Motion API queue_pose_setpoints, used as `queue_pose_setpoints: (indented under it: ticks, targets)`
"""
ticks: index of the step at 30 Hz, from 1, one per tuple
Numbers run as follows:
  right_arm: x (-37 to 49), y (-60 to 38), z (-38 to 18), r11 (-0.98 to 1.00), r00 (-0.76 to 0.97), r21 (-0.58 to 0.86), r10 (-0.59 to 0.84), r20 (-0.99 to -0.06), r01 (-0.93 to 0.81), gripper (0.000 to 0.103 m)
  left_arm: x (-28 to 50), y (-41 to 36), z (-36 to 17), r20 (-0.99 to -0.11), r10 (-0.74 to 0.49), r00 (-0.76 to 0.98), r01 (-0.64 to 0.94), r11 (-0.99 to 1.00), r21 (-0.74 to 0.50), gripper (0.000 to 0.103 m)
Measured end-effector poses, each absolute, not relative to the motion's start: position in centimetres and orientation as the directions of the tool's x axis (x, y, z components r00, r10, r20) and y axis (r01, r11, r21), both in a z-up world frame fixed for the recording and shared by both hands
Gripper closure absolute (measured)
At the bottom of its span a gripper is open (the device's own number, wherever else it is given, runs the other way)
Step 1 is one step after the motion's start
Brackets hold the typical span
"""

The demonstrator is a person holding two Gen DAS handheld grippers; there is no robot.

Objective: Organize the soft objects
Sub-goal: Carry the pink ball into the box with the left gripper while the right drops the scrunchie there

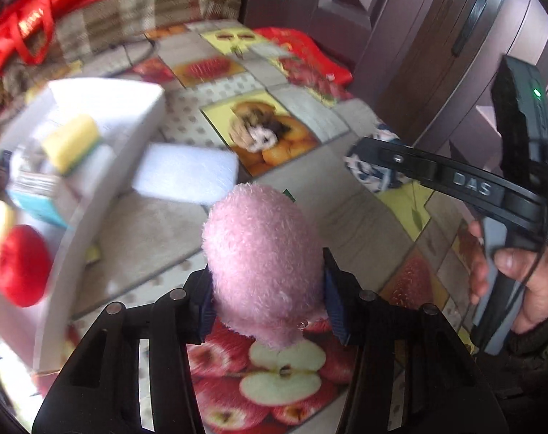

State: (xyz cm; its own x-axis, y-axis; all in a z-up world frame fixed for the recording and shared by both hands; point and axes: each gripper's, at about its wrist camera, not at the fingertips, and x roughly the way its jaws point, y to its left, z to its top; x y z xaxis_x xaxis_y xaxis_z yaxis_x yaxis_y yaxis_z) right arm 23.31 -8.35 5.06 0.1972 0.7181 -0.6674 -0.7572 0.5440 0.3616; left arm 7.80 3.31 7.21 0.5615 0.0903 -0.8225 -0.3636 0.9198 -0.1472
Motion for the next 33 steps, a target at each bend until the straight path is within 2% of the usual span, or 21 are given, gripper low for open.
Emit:
queue_pose_setpoints:
  ticks: [11,24,33]
  targets:
    - [15.7,-9.8,13.2,0.504,0.301,0.334,0.81,-0.503,-0.796,0.068,-1.4,5.7,14.1,-0.707,0.243,0.664,-0.457,0.881,-0.126,0.054]
    - [8.8,-7.6,17.7,0.481,0.338,0.305,0.844,-0.417,-0.822,0.068,-9.7,9.8,19.0,-0.603,0.33,0.726,-0.499,0.856,-0.132,0.054]
    - [6.3,-5.8,19.7,0.454,0.339,0.262,0.859,-0.384,-0.852,0.068,-12.4,11.8,20.3,-0.567,0.373,0.734,-0.534,0.833,-0.143,0.054]
